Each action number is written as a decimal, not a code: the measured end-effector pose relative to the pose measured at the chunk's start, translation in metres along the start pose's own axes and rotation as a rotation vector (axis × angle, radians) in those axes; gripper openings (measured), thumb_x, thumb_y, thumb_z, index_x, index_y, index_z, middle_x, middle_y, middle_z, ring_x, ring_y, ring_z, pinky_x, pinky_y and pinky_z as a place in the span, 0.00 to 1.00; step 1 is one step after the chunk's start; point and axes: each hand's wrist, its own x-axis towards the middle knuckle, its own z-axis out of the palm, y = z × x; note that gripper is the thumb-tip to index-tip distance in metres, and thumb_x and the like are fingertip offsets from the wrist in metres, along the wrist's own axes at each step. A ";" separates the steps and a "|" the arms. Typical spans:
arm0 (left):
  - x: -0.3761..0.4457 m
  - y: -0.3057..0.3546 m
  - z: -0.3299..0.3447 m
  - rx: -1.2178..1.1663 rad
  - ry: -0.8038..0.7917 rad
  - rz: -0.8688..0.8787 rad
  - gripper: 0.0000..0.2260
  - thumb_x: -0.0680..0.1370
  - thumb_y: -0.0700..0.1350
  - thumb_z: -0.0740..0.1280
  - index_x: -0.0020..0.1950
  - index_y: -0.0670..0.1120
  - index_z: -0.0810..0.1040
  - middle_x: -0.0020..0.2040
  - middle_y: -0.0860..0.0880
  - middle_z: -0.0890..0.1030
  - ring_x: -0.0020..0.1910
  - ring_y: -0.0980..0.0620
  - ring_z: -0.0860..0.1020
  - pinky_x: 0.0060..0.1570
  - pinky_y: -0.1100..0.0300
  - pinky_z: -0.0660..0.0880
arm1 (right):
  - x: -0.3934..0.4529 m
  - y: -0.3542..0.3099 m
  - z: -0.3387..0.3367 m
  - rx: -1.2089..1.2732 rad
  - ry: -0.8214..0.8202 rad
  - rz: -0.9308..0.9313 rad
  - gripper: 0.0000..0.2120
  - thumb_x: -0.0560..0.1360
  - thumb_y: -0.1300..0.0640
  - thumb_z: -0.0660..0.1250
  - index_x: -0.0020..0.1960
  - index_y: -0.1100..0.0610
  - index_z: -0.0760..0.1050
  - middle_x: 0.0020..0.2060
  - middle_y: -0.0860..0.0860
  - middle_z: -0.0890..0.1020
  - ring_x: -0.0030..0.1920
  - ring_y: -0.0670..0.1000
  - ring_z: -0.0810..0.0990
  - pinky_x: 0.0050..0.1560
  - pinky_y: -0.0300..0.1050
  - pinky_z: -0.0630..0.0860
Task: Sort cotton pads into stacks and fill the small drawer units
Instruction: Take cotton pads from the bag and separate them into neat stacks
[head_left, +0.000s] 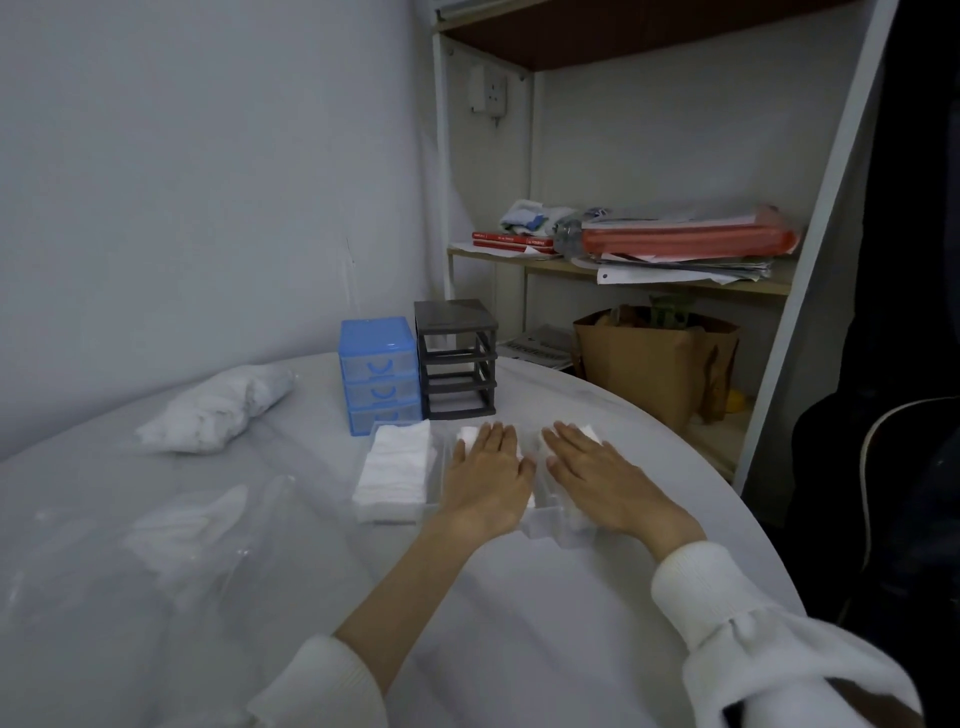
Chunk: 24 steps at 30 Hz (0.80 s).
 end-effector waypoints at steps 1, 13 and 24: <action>-0.002 0.000 -0.002 -0.025 0.016 0.008 0.24 0.84 0.51 0.44 0.77 0.43 0.44 0.78 0.47 0.46 0.77 0.52 0.44 0.75 0.51 0.41 | -0.001 -0.001 -0.002 0.011 0.037 -0.004 0.23 0.83 0.50 0.44 0.77 0.52 0.46 0.77 0.48 0.46 0.76 0.44 0.44 0.73 0.45 0.40; -0.064 -0.051 -0.056 -0.351 0.319 0.073 0.15 0.79 0.40 0.59 0.65 0.48 0.73 0.62 0.50 0.77 0.62 0.51 0.74 0.63 0.55 0.69 | -0.033 -0.088 -0.012 0.202 0.284 -0.259 0.17 0.78 0.62 0.59 0.65 0.54 0.73 0.61 0.50 0.78 0.60 0.50 0.75 0.58 0.38 0.69; -0.163 -0.157 -0.097 -0.118 0.408 -0.152 0.14 0.82 0.42 0.56 0.65 0.51 0.72 0.64 0.53 0.73 0.63 0.54 0.70 0.73 0.48 0.46 | -0.038 -0.184 0.017 0.616 0.013 -0.198 0.15 0.76 0.67 0.56 0.59 0.61 0.75 0.51 0.55 0.81 0.47 0.48 0.79 0.47 0.35 0.73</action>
